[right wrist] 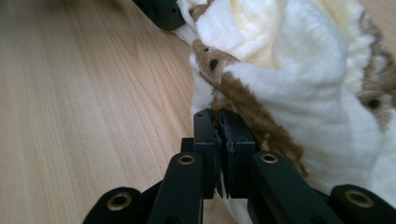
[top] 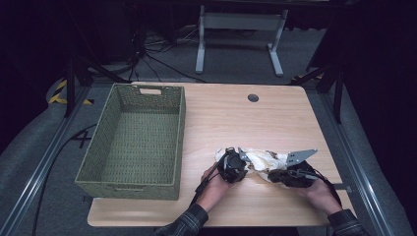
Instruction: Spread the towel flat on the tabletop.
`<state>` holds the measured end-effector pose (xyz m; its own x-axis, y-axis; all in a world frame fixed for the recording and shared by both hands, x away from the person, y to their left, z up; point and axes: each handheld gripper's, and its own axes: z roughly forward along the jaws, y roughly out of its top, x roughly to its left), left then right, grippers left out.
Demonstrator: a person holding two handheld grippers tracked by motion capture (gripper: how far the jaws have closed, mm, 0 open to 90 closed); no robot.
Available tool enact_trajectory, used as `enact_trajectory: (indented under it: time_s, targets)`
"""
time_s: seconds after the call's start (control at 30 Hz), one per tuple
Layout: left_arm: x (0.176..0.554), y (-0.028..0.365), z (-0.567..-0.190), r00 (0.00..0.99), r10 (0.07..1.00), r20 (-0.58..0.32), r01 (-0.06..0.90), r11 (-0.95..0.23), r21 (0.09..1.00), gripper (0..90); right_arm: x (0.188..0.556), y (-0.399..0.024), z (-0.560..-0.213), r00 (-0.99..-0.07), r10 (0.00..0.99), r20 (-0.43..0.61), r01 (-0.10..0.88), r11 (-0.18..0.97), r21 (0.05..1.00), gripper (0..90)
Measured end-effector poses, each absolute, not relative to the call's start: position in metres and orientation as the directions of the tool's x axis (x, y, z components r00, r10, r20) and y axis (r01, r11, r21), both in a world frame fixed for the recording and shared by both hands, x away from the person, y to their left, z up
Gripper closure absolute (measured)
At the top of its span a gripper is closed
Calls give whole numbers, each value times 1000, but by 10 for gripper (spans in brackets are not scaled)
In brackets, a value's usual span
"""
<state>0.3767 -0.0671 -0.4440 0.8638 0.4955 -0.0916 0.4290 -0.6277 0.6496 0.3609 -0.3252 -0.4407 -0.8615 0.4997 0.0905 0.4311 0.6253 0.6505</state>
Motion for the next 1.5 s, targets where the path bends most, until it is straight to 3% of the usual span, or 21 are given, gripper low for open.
enact_trajectory:
  time_s: [0.3,0.6,0.87,1.1,1.3,1.5]
  targets:
    - [370,-34,-414,851,506,-140,442,-545,713,845,357,-360,-421,-832,545,106,445,540,715,866]
    - [379,-6,-411,782,602,-160,524,-498,691,846,362,-394,-415,-778,615,126,495,478,725,870]
    - [393,-13,-432,767,621,-163,556,-517,651,824,376,-382,-434,-776,617,129,529,526,666,860]
    - [393,-14,-434,778,604,-175,550,-519,654,810,371,-386,-424,-762,639,104,505,485,714,694]
    - [389,-14,-431,786,592,-180,542,-519,661,828,351,-377,-408,-797,597,90,439,471,765,694]
    - [386,-15,-429,789,586,-185,539,-517,665,833,344,-355,-430,-847,518,120,441,559,702,696]
